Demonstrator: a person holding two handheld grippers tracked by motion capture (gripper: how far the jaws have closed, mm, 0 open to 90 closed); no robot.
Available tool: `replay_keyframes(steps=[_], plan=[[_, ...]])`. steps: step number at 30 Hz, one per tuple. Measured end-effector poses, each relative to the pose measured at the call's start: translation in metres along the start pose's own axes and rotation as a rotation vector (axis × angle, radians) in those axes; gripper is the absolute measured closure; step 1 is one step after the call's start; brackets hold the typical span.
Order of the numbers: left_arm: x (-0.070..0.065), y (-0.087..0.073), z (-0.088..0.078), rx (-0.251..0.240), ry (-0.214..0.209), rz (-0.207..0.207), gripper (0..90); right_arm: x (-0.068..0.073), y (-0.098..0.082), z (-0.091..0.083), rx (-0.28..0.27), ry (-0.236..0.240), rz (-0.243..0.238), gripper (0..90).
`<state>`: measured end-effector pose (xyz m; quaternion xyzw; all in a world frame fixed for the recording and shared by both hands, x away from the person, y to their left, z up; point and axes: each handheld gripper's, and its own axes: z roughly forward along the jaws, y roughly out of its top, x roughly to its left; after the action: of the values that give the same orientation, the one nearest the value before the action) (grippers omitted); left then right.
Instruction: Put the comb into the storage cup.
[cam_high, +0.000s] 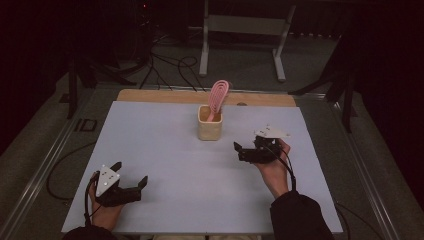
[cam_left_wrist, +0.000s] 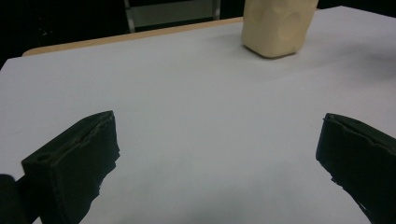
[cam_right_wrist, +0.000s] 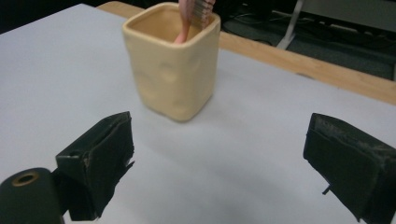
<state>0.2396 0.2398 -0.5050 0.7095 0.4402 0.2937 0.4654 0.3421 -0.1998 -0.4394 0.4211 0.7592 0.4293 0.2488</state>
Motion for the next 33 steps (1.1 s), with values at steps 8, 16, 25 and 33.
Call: replay_keyframes(steps=[8, 16, 25, 33], plan=[[0.003, 0.012, -0.005, -0.022, 0.018, 0.013, 0.1, 0.002, -0.024, -0.028, -0.035, 0.018, -0.029, 8.2], [0.007, 0.023, -0.009, -0.037, 0.020, 0.021, 0.1, -0.006, -0.045, -0.051, -0.065, 0.042, -0.007, 8.4], [0.008, 0.023, -0.009, -0.053, 0.000, -0.004, 0.0, -0.006, -0.072, -0.074, -0.111, 0.042, -0.021, 8.5], [0.006, 0.019, -0.011, -0.075, -0.014, 0.008, 0.0, -0.009, -0.090, -0.086, -0.182, 0.036, 0.002, 8.5]])
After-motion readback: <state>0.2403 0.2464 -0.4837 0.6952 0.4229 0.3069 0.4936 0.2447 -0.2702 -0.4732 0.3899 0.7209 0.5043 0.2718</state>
